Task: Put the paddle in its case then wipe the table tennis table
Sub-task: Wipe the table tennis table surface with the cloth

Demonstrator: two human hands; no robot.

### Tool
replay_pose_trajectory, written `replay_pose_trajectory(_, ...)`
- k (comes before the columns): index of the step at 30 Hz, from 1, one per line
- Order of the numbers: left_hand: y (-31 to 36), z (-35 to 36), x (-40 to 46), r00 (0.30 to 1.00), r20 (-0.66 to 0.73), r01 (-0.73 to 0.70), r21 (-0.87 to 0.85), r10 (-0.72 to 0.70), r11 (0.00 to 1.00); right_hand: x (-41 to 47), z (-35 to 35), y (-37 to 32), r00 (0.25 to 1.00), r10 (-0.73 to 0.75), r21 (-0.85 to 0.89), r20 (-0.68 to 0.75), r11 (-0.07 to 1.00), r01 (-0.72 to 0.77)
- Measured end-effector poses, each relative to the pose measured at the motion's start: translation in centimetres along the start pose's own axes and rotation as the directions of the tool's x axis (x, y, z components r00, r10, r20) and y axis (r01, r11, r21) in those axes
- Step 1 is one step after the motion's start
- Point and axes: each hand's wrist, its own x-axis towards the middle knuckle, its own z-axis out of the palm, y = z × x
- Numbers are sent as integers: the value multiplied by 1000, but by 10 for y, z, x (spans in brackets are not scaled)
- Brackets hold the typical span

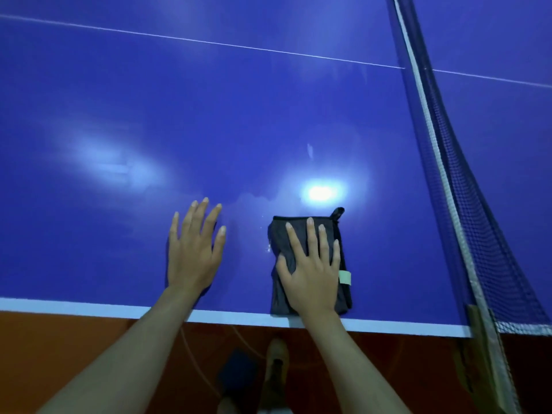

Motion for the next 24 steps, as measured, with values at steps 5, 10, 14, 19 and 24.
replay_pose_trajectory(5, -1, 7, 0, 998, 24, 49, 14, -49, 999, 101, 9, 6, 999, 35, -11, -41, 999, -36)
replay_pose_trajectory(10, -1, 8, 4, 995, 67, 67, 37, -69, 997, 201, 14, 11, 999, 10, -4, -54, 1000, -10)
replay_pose_trajectory(14, -2, 11, 8, 996, 67, 57, 52, -61, 997, 266, 19, 14, 997, -43, 11, -57, 999, 44)
replay_pose_trajectory(19, -4, 12, 11, 996, 79, 39, 61, -44, 997, 280, 22, 13, 998, -48, 24, -46, 999, 49)
replay_pose_trajectory(24, -3, 11, 12, 997, 70, 26, 64, -30, 998, 227, 21, -11, 998, -10, 28, -54, 1000, 12)
